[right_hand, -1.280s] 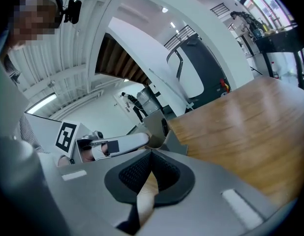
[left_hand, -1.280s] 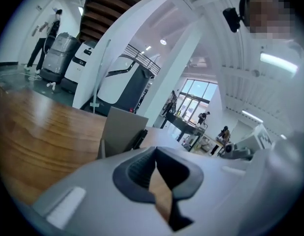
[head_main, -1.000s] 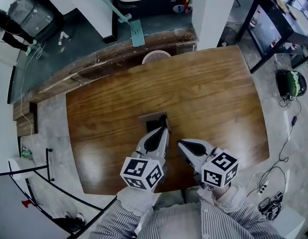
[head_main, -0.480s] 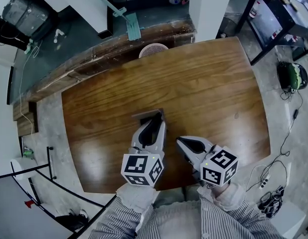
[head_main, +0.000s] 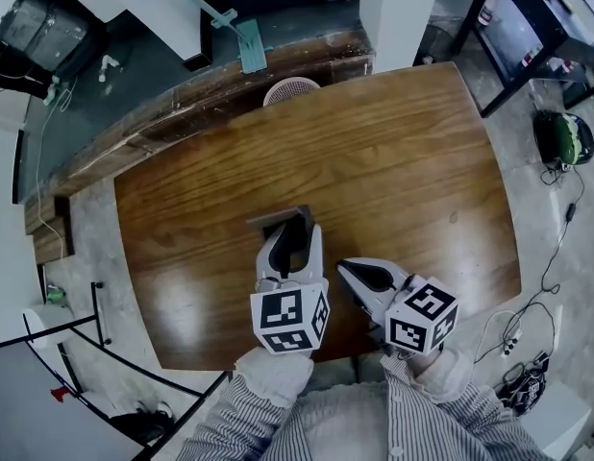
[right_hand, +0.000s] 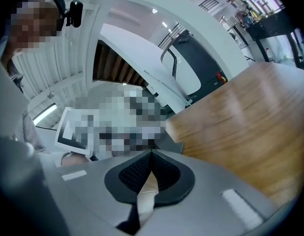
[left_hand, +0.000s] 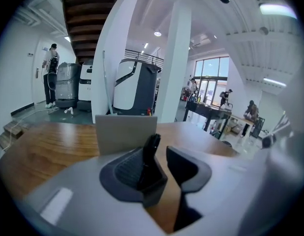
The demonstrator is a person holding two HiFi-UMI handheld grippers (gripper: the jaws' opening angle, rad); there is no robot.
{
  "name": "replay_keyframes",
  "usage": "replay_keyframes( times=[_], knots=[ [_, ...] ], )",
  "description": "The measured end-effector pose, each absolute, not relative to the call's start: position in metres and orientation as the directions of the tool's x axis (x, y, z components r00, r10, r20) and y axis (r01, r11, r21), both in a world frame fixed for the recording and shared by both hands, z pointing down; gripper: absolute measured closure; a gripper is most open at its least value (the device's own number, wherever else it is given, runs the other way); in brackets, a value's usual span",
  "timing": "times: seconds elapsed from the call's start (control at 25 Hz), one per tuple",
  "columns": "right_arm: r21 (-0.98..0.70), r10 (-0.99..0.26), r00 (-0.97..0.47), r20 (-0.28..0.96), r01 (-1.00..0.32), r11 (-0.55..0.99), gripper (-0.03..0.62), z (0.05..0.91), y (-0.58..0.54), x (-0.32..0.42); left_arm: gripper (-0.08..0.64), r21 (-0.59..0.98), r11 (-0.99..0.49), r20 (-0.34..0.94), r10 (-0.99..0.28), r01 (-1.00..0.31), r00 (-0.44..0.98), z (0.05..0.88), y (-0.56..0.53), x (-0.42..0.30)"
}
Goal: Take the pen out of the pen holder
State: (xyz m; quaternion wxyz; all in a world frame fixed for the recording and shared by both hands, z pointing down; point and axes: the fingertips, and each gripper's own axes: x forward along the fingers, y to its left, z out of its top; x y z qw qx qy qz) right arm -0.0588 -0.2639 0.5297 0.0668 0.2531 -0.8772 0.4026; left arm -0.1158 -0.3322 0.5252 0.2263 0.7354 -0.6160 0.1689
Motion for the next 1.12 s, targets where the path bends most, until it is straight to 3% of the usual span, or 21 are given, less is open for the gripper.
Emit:
replay_keyframes(
  times=[0.32, 0.76, 1.12],
  knots=[
    [-0.691, -0.396, -0.862, 0.316, -0.495, 0.527, 0.592, 0.533, -0.26, -0.054, 0.468, 0.087, -0.046, 0.512, -0.855, -0.995, 0.085, 0.528, -0.334, -0.124],
    [-0.693, -0.386, -0.872, 0.301, -0.478, 0.54, 0.592, 0.527, -0.255, -0.056, 0.495, 0.118, -0.063, 0.518, -0.848, -0.991, 0.115, 0.524, -0.327, -0.124],
    [-0.664, -0.392, -0.872, 0.294, -0.481, 0.573, 0.592, 0.509, -0.252, -0.062, 0.495, 0.129, -0.087, 0.446, -0.884, -0.988, 0.136, 0.491, -0.322, -0.131]
  ],
)
